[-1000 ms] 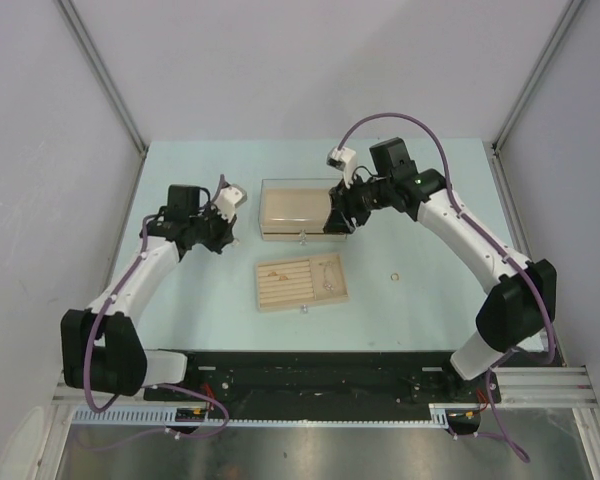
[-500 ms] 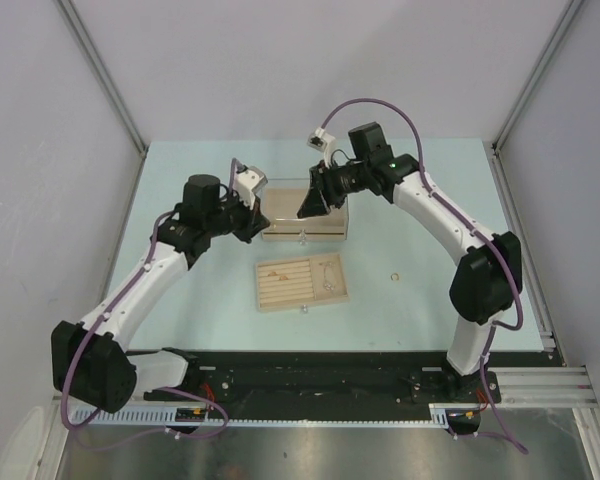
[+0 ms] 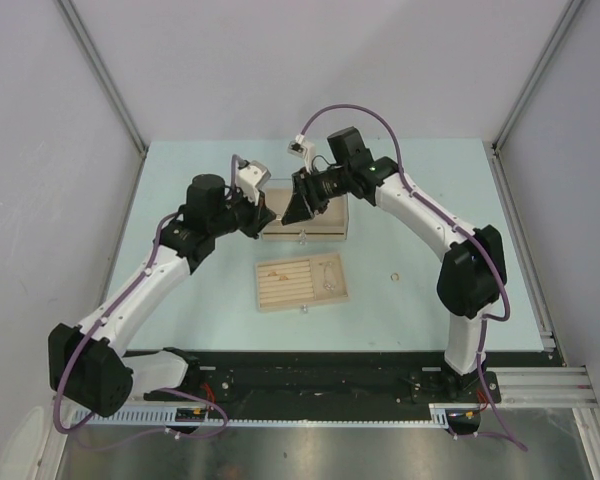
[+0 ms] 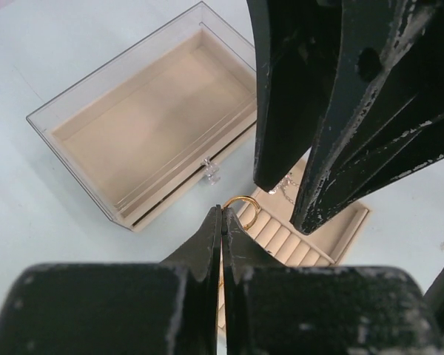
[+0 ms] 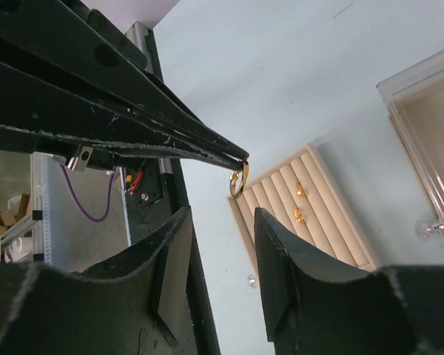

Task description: Organize the mixed jewelry

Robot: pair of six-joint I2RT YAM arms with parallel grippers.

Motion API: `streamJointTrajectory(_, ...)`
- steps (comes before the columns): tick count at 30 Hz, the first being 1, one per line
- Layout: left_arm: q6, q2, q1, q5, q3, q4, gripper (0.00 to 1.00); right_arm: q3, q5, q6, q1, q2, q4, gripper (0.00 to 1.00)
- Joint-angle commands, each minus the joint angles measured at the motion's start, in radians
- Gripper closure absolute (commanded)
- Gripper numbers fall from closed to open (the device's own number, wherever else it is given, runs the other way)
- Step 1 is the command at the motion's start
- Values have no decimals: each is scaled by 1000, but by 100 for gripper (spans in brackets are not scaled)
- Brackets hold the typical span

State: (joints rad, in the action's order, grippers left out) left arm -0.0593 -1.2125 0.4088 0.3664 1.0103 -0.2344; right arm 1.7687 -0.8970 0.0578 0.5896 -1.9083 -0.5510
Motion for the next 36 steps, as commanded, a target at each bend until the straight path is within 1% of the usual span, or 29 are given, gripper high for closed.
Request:
streamJointTrajectory(1, 19, 42, 12, -15, 7, 44, 100, 74, -13, 20, 4, -15, 22, 57)
streamJointTrajectory(17, 16, 53, 30, -18, 1, 49, 100, 107, 17, 11, 18, -43, 13, 65)
streamJointTrajectory(25, 13, 57, 36, -17, -6, 50, 100, 132, 23, -1, 32, -55, -6, 74)
streamJointTrajectory(28, 12, 56, 38, -18, -7, 50, 100, 136, 27, -6, 33, -57, -12, 80)
streamJointTrajectory(29, 12, 57, 38, -17, -9, 50, 100, 136, 27, -10, 35, -58, -12, 84)
streamJointTrajectory(30, 12, 57, 38, -20, -9, 52, 100, 138, 27, -12, 35, -57, -16, 85)
streamJointTrajectory(33, 9, 59, 38, -21, -10, 50, 100, 140, 30, -19, 32, -57, -24, 85)
streamJointTrajectory(36, 4, 65, 38, -26, -21, 55, 100, 136, 30, -24, 29, -52, -30, 81)
